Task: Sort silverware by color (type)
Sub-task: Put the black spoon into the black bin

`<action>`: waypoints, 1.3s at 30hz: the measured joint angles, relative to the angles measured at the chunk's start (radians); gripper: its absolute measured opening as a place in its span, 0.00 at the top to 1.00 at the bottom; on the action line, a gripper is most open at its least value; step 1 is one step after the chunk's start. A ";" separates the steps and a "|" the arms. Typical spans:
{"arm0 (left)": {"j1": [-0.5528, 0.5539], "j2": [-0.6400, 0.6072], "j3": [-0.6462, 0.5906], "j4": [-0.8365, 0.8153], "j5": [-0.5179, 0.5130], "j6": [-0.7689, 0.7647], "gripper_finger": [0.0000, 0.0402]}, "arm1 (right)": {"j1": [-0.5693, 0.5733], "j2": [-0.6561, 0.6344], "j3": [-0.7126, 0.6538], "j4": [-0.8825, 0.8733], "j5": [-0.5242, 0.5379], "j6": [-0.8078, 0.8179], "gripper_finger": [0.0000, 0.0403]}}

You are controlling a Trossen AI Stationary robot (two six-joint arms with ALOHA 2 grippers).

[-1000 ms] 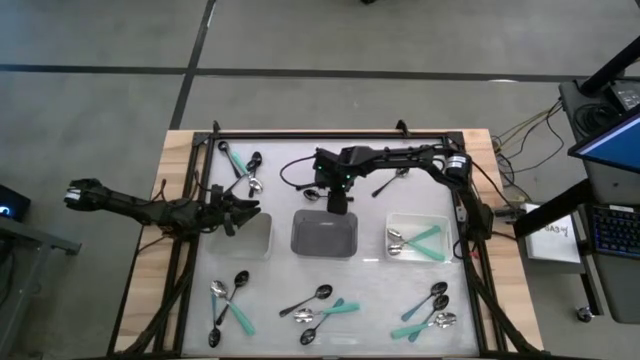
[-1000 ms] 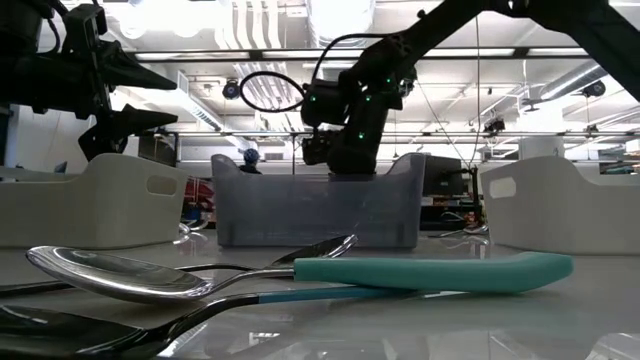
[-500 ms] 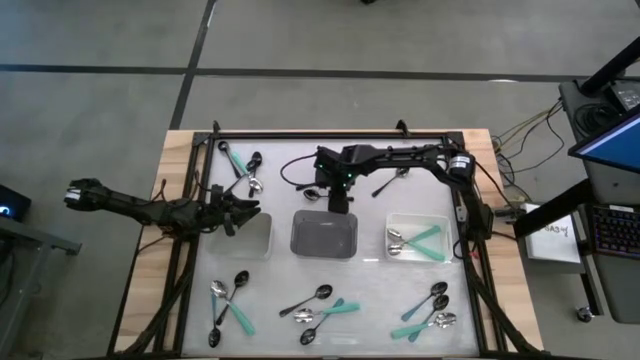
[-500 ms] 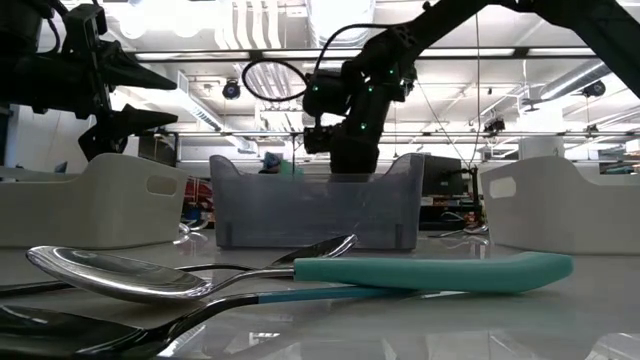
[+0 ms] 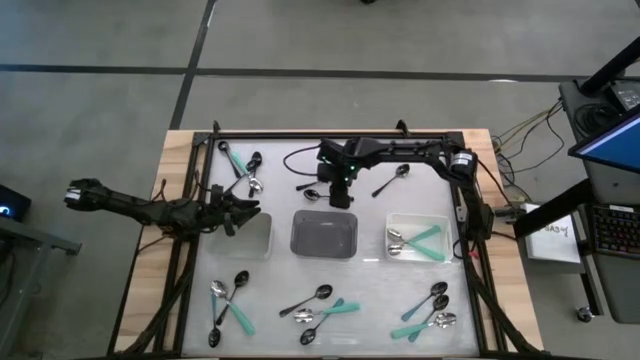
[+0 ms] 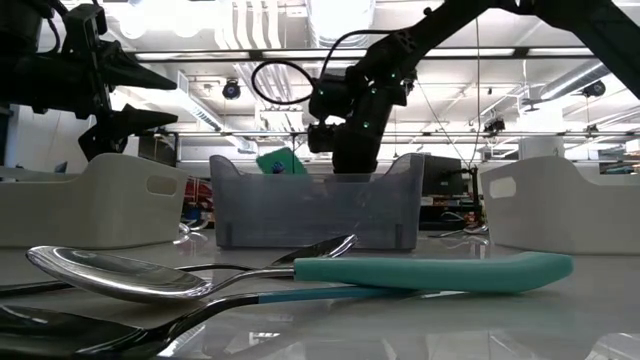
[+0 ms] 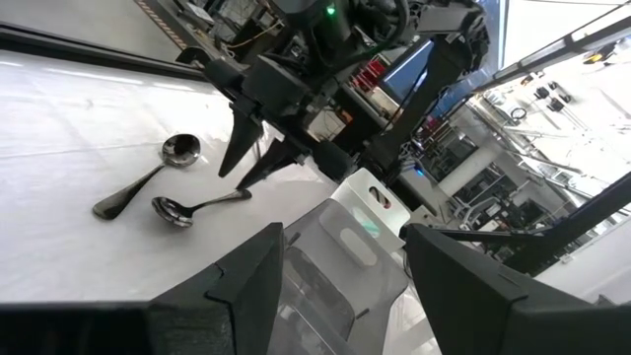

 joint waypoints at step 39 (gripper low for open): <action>0.000 0.000 0.000 0.000 0.000 0.000 0.51 | -0.008 0.088 0.001 0.012 0.009 -0.038 0.93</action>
